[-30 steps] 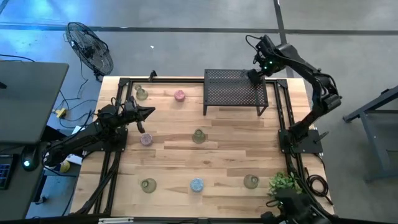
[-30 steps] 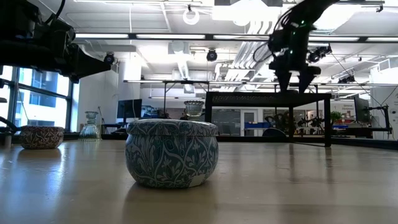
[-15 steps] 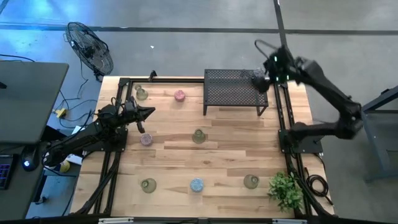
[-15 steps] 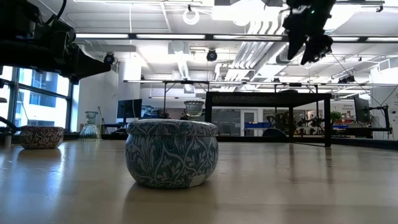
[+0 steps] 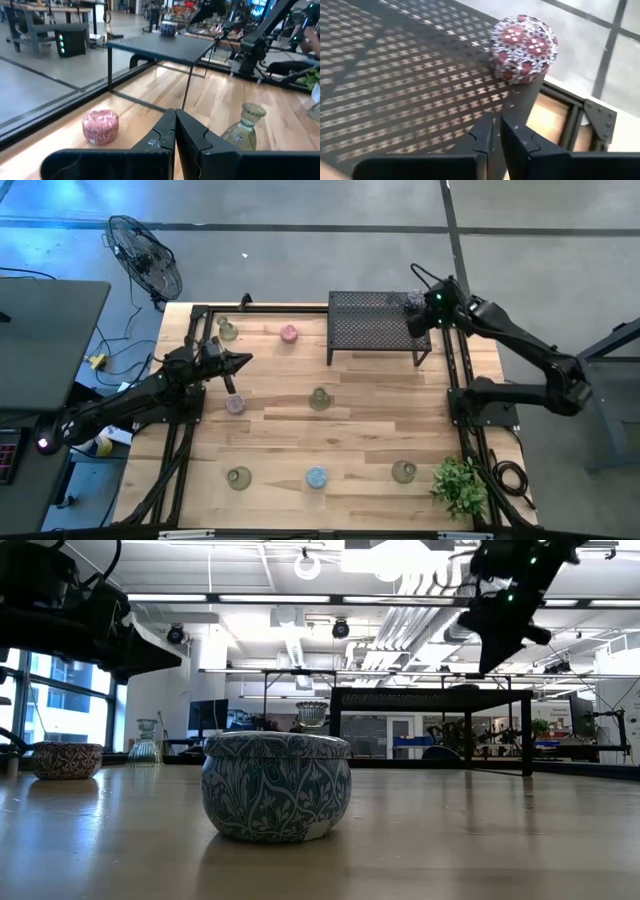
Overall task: Pick & Place candle stick holders
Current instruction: Put the green glass candle holder on the shelf
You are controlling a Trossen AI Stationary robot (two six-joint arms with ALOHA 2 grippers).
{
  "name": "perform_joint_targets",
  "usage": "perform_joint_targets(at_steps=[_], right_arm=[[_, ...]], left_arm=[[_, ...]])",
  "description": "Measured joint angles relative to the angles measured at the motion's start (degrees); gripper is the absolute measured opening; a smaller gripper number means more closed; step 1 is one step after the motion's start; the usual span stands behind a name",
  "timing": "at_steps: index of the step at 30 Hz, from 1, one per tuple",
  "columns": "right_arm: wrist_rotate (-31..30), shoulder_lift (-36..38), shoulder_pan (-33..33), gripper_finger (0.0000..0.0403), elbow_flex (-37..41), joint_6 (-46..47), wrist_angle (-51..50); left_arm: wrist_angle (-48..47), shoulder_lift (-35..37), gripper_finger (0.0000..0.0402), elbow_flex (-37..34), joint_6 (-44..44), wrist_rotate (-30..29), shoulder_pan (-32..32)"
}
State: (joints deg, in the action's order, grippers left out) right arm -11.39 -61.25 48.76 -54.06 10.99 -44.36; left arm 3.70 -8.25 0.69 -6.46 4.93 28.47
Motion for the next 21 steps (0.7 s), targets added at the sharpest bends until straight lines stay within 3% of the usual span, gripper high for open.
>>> perform_joint_targets(at_steps=[9,21], right_arm=[[4.3,-6.18,4.12,0.0008,-0.16,-3.91,3.71],[2.79,-6.56,4.14,0.0001,-0.2,-5.25,6.1]], left_arm=[[1.15,-2.78,0.0002,0.85,0.0,-1.05,0.0],[3.57,-8.12,0.0002,1.8,-0.16,-1.12,0.01]])
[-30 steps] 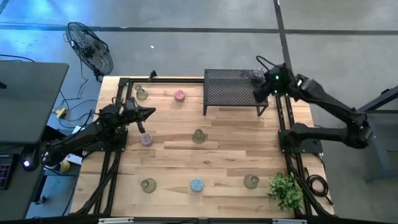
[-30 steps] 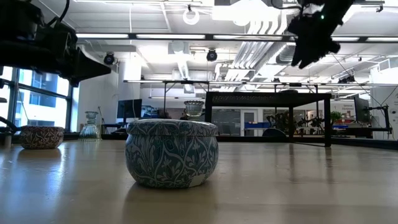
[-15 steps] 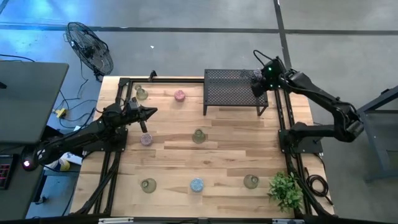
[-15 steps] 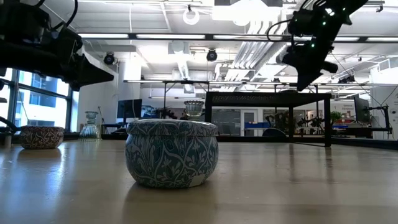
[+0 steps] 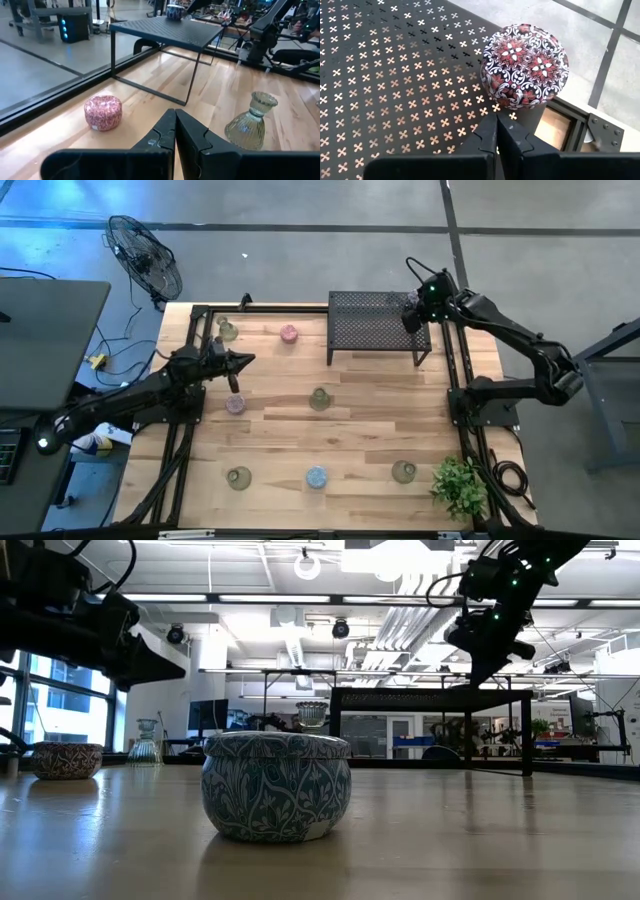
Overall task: Pick & Place candle stick holders
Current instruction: Put the green glass candle holder on the shelf
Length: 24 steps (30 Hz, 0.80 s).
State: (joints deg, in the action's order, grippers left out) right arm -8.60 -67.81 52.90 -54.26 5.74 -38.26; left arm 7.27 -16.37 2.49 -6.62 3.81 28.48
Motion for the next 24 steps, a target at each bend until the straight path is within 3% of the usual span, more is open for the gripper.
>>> perform_joint_targets(at_steps=[6,12,18,24], right_arm=[[2.2,3.29,-1.36,0.0001,0.0,-0.82,-0.3],[1.82,13.1,-10.1,0.0,3.75,3.06,3.76],[-1.1,21.68,-23.22,0.0,16.21,7.82,22.21],[-2.82,23.2,-33.47,0.0,24.36,8.37,38.3]], left_arm=[[1.95,-4.25,0.0002,1.15,-2.14,1.09,-0.01],[-1.06,-11.26,0.0002,6.98,-2.67,2.03,-0.01],[-4.63,-22.25,0.0002,12.49,-2.68,2.84,-0.01],[-7.34,-32.82,0.0002,18.41,-0.75,5.66,-0.01]])
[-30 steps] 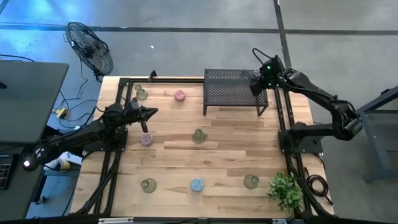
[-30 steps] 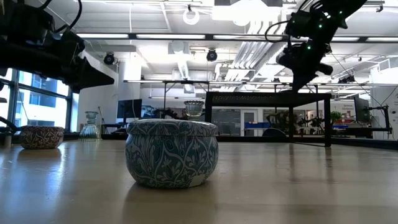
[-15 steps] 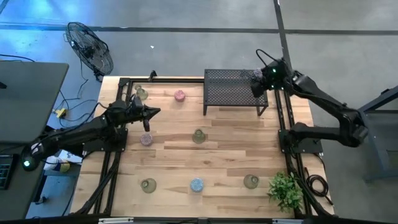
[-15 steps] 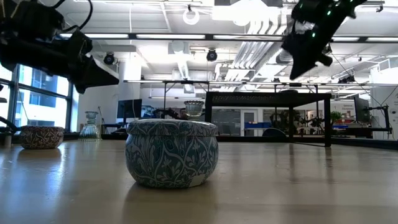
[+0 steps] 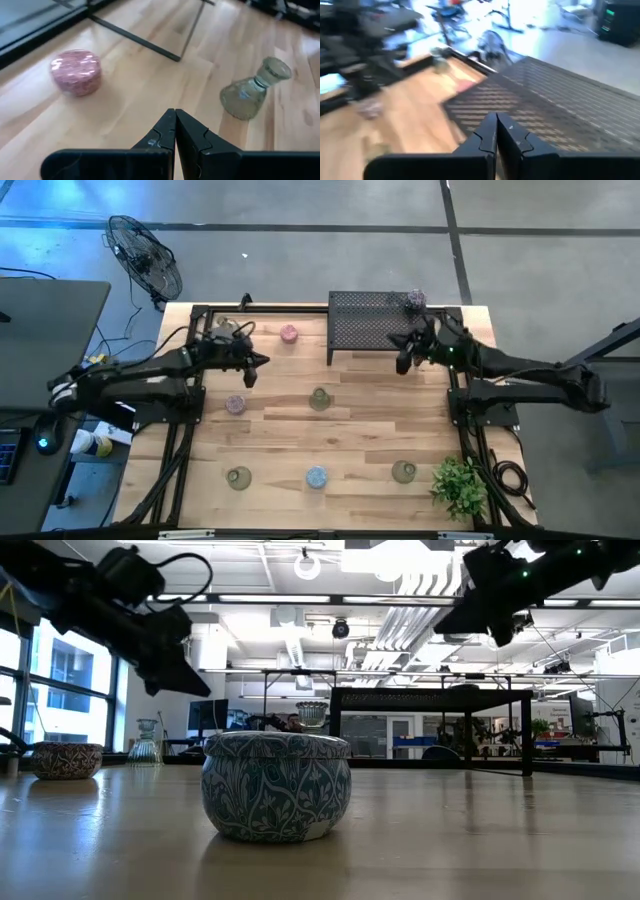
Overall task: Pick & Place candle stick holders
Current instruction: Put the green glass candle holder on the shelf
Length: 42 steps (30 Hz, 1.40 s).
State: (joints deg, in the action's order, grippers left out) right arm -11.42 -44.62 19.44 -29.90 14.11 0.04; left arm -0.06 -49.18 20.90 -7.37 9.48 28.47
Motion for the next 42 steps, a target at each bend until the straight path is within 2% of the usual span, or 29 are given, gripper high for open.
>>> perform_joint_targets(at_steps=[4,11,13,18,21,25,30,34,37,42], right_arm=[[-0.21,-1.07,-5.46,0.0,-0.45,-2.07,0.52],[-1.98,-3.38,-12.31,0.0,-0.94,-0.68,0.8],[-2.99,-5.43,-14.55,0.0,-0.51,1.26,0.79],[-3.67,-12.81,-19.73,0.0002,-0.45,5.37,6.01],[-3.8,-18.07,-21.78,0.0017,-1.23,5.95,9.22],[-3.3,-24.81,-23.2,0.0067,-6.58,6.59,8.62],[-3.18,-34.22,-23.73,0.0159,-14.99,6.44,4.78],[-3.17,-42.02,-23.69,0.0246,-22.5,6.87,-1.16],[-0.82,-47.36,-23.67,0.0305,-28.93,5.95,-6.17],[1.04,-54.65,-23.58,0.0366,-37.25,-0.73,-12.2]], left_arm=[[3.92,-4.14,0.0002,0.95,1.61,4.59,0.0],[11.75,-7.62,0.0002,0.93,3.03,5.09,0.0],[14.57,-8.26,0.0002,0.93,3.03,5.62,0.0],[22.47,-10.82,0.0002,0.9,3.03,12.02,0.0],[25.49,-12.55,0.0002,0.9,2.85,12.75,0.0],[32.23,-14.65,0.0002,-2.13,2.78,10.33,0.0],[40.77,-15.52,0.0002,-7.4,2.44,4.43,0.0],[41.0,-15.54,0.0002,-8.95,3.25,0.34,0.02],[40.89,-15.54,0.0002,-9.65,4.36,-0.31,0.02],[40.83,-15.54,0.0002,-10.2,4.58,-0.11,0.02]])
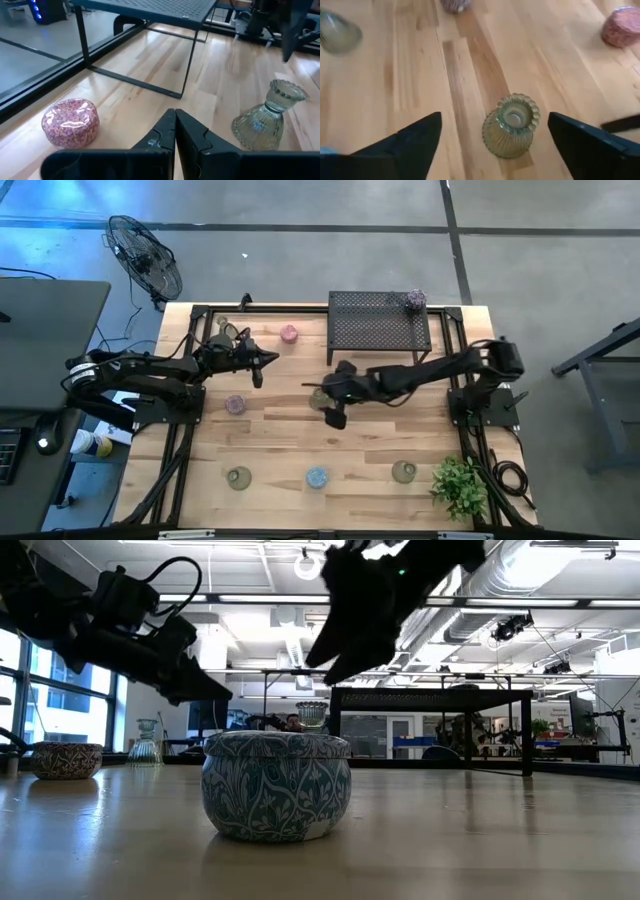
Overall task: Pick & Place candle stick holders
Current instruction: Put the green glass candle holder on the shelf
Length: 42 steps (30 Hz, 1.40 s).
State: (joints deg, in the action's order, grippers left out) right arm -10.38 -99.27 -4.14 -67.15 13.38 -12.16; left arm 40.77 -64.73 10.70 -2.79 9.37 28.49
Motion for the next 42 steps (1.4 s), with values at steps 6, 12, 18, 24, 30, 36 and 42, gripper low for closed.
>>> perform_joint_targets(at_steps=[6,12,18,24,30,36,42], right_arm=[[-1.49,-4.95,0.31,0.0374,-2.56,-2.9,-0.39],[-4.21,-6.92,1.59,0.0345,-2.43,-2.02,0.61],[-2.6,-8.7,2.61,0.0293,-2.45,-1.89,2.14],[-1.74,-8.9,2.65,0.021,-2.43,-1.99,3.12],[0.52,-5.01,2.6,0.0159,-2.43,-0.24,1.57],[1.73,5.59,2.54,0.0159,-2.67,5.1,-5.84],[-6.42,20.31,2.52,0.0159,-5.34,13.13,-25.9]], left_arm=[[-0.63,0.0,0.0002,0.0,-0.02,0.23,0.0],[-0.63,0.0,0.0002,0.0,-0.02,0.21,-0.02],[-0.63,0.0,0.0002,0.0,-0.02,0.21,-0.02],[-0.61,0.0,0.0002,0.0,-0.02,0.21,-0.02],[-0.61,0.0,0.0002,0.0,0.54,0.21,-0.02],[-0.64,0.0,0.0002,0.0,1.05,0.21,-0.02],[-0.61,0.0,0.0002,0.0,1.04,0.21,-0.02]])
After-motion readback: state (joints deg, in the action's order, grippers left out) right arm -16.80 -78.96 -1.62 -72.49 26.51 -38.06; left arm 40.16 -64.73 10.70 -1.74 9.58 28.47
